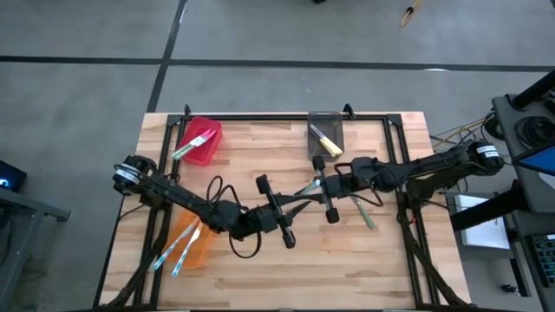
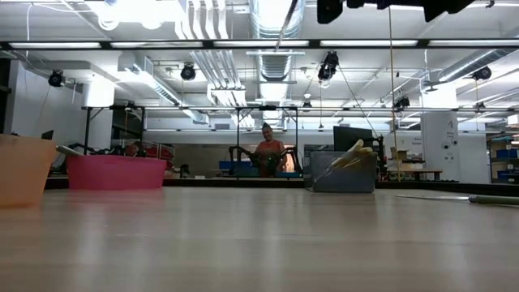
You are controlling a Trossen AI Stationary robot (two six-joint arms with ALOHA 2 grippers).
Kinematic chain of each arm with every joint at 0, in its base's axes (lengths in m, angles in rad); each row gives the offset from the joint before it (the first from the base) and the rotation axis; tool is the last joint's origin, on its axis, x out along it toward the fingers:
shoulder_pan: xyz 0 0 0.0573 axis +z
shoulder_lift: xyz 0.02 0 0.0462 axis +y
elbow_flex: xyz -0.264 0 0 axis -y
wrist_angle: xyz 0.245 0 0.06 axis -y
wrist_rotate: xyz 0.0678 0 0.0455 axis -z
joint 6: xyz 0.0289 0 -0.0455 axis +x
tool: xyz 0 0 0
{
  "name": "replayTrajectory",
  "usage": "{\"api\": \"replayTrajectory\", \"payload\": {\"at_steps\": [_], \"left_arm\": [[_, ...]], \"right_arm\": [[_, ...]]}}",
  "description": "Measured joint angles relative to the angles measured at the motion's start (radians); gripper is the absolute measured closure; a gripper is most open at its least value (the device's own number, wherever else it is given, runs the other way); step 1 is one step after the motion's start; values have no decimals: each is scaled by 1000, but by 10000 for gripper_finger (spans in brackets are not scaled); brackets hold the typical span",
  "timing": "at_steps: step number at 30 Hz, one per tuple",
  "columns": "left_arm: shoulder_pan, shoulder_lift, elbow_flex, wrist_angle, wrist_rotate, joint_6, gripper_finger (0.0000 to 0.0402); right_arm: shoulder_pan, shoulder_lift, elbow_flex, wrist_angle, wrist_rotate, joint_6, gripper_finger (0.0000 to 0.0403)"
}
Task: Sort silverware by color (type)
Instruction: Put the blue knife into the orange bin
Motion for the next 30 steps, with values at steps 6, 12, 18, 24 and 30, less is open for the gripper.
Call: {"api": "replayTrajectory", "payload": {"at_steps": [6, 12, 18, 24, 30], "left_arm": [[-68, -80, 0, -168, -191, -27, 356], [-97, -255, 0, -831, -74, -521, 356], [-29, -346, 0, -1293, 226, -1031, 356], [-11, -335, 0, -1420, 204, -1052, 328], [4, -332, -11, -1528, 74, -1058, 251]], "right_arm": [[-27, 10, 92, -493, 147, 54, 385], [-25, 106, 192, -754, 303, 150, 385], [-11, 239, 310, -822, 440, 148, 385], [31, 457, 480, -1013, 668, 121, 386], [39, 621, 659, -1193, 771, 139, 386]]}}
